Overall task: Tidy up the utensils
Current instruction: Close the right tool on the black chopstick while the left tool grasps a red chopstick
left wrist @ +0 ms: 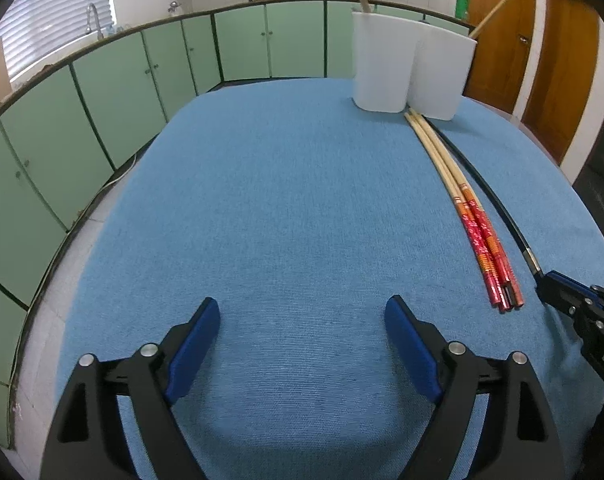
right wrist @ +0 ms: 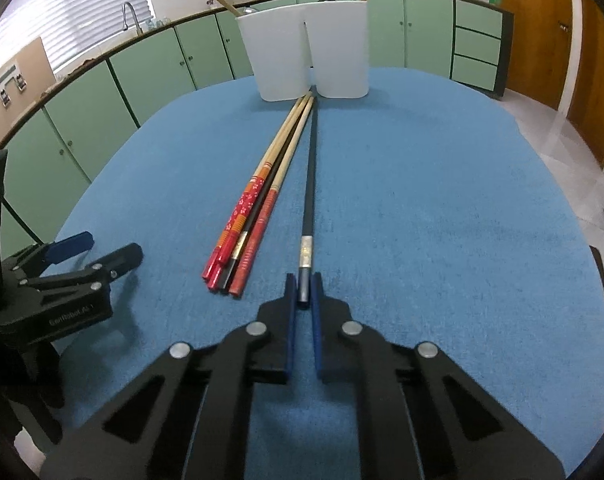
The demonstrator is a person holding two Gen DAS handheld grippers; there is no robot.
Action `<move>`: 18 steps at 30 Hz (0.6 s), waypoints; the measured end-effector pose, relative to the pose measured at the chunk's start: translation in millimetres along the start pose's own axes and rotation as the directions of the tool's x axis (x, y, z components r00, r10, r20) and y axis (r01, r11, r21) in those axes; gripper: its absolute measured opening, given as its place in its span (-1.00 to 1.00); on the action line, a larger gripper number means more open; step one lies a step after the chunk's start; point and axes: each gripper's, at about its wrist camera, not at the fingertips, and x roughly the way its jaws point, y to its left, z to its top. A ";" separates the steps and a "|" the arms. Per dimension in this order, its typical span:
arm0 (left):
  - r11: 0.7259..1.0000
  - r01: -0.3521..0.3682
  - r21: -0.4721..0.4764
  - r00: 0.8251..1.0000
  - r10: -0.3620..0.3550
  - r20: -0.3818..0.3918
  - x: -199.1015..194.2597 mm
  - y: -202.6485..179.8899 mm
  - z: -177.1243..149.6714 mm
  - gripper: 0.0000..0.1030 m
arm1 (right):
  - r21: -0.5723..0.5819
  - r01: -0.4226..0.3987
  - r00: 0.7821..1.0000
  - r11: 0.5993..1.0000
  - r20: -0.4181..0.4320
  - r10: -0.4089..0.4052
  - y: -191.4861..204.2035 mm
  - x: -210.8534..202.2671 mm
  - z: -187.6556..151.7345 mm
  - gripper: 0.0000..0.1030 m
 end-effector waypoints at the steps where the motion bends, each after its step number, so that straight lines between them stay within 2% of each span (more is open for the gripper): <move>1: 1.000 0.008 0.003 1.000 -0.008 0.001 -1.2 -2.0 -0.8 0.62 | -0.001 0.002 1.000 1.000 0.001 -0.002 -1.5 -0.6 0.3 -0.88; 10: 0.990 0.129 0.055 0.992 -0.130 0.009 -10.1 -42.2 -2.0 0.62 | 0.032 0.084 0.996 0.996 0.015 -0.084 -35.0 -6.5 0.5 -0.88; 18: 0.987 0.139 0.084 0.990 -0.140 -0.003 -8.1 -59.7 -2.5 0.62 | 0.062 0.058 0.998 0.996 0.014 -0.059 -46.3 -6.7 -2.3 -0.87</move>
